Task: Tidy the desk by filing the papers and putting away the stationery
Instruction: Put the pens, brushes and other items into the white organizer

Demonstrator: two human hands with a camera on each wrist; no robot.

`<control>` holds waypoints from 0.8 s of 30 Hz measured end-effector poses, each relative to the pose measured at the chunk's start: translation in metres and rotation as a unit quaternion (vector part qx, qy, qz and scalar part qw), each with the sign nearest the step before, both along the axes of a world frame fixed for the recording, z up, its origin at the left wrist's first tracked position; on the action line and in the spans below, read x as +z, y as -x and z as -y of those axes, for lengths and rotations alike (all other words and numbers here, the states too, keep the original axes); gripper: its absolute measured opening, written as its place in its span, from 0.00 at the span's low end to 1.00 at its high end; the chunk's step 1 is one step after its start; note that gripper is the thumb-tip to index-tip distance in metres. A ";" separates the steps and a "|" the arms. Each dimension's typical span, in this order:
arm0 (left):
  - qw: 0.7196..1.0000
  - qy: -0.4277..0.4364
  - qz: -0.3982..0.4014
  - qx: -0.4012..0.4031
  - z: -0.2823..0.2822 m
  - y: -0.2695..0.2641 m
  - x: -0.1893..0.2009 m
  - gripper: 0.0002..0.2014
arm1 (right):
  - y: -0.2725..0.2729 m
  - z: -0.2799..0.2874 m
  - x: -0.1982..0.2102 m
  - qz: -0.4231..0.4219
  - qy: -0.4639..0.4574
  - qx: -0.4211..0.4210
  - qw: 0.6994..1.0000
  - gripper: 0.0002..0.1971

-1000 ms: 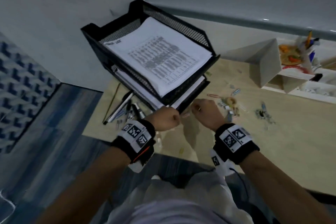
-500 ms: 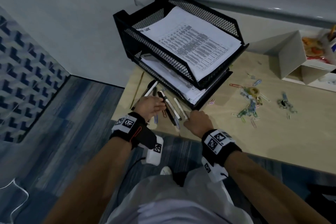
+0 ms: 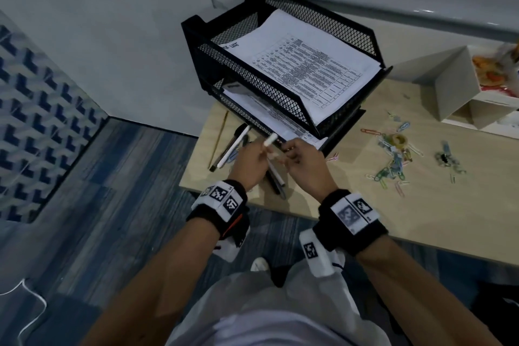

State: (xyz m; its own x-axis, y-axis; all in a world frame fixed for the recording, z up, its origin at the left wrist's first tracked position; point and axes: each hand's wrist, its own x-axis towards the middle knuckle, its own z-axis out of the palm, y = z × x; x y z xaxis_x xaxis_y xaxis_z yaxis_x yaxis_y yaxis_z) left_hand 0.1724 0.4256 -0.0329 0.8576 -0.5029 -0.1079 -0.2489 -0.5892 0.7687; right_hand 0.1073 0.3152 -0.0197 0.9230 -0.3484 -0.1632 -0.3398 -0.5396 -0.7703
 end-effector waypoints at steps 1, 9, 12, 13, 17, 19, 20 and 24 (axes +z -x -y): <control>0.999 0.009 -0.019 0.048 -0.006 -0.004 -0.002 0.12 | -0.005 -0.001 -0.008 -0.030 0.038 0.009 0.999 0.09; 0.878 0.190 -0.342 0.274 -0.043 -0.020 -0.026 0.19 | -0.017 -0.013 -0.035 -0.189 0.194 0.099 0.958 0.09; 0.839 0.236 -0.406 0.276 -0.040 -0.020 -0.024 0.14 | -0.013 -0.007 -0.036 -0.172 0.174 0.080 0.966 0.06; 0.826 0.255 -0.424 0.271 -0.037 -0.019 -0.022 0.10 | -0.010 -0.006 -0.036 -0.156 0.166 0.073 0.971 0.10; 0.803 0.308 -0.460 0.220 -0.023 -0.015 -0.016 0.10 | 0.004 -0.014 -0.028 -0.071 0.051 0.078 0.993 0.03; 0.797 0.335 -0.455 0.211 -0.018 -0.015 -0.011 0.12 | 0.008 -0.019 -0.024 -0.047 -0.002 0.098 0.994 0.02; 0.797 0.346 -0.446 0.214 -0.017 -0.016 -0.010 0.13 | 0.008 -0.020 -0.023 -0.042 -0.017 0.101 0.994 0.03; 0.810 0.365 -0.374 0.265 -0.020 -0.019 -0.008 0.12 | -0.003 -0.014 -0.029 -0.072 0.010 0.107 0.992 0.11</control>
